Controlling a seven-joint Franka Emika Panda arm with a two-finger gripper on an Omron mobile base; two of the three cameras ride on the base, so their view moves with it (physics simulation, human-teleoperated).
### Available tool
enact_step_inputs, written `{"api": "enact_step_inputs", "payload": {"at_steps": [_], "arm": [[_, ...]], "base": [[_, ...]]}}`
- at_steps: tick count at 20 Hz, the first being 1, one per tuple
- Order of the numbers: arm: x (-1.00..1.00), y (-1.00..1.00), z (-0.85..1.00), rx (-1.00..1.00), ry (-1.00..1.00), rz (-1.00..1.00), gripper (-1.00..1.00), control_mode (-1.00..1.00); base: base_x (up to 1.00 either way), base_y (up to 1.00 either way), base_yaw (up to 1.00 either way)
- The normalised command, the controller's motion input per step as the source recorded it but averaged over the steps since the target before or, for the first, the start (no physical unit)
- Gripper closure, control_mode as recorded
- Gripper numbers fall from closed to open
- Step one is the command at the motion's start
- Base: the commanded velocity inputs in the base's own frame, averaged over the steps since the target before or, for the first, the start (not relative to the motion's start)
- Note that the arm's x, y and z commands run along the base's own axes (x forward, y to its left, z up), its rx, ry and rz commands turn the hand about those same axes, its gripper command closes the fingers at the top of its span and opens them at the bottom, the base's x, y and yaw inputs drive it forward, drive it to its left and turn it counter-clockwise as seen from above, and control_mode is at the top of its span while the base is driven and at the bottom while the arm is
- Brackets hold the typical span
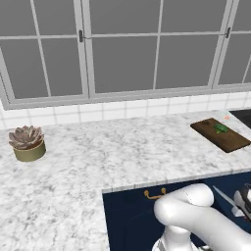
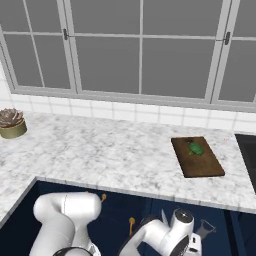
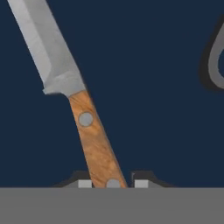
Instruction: Place the appropriate cutting tool for cutting the broccoli skin on the cutting board.
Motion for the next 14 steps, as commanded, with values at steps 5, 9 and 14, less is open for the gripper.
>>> {"api": "enact_step_inputs", "payload": {"at_steps": [5, 9, 14], "arm": [[0.00, 0.18, 0.42, 0.00, -0.06, 0.00, 1.00, -1.00], [-0.54, 0.09, 1.00, 0.04, -0.11, 0.00, 1.00, -1.00], [-0.76, 0.08, 0.69, 0.01, 0.00, 0.00, 1.00, -1.00]], "base": [[0.00, 0.00, 0.00], [0.00, 0.00, 0.00], [0.00, 0.00, 0.00]]}}
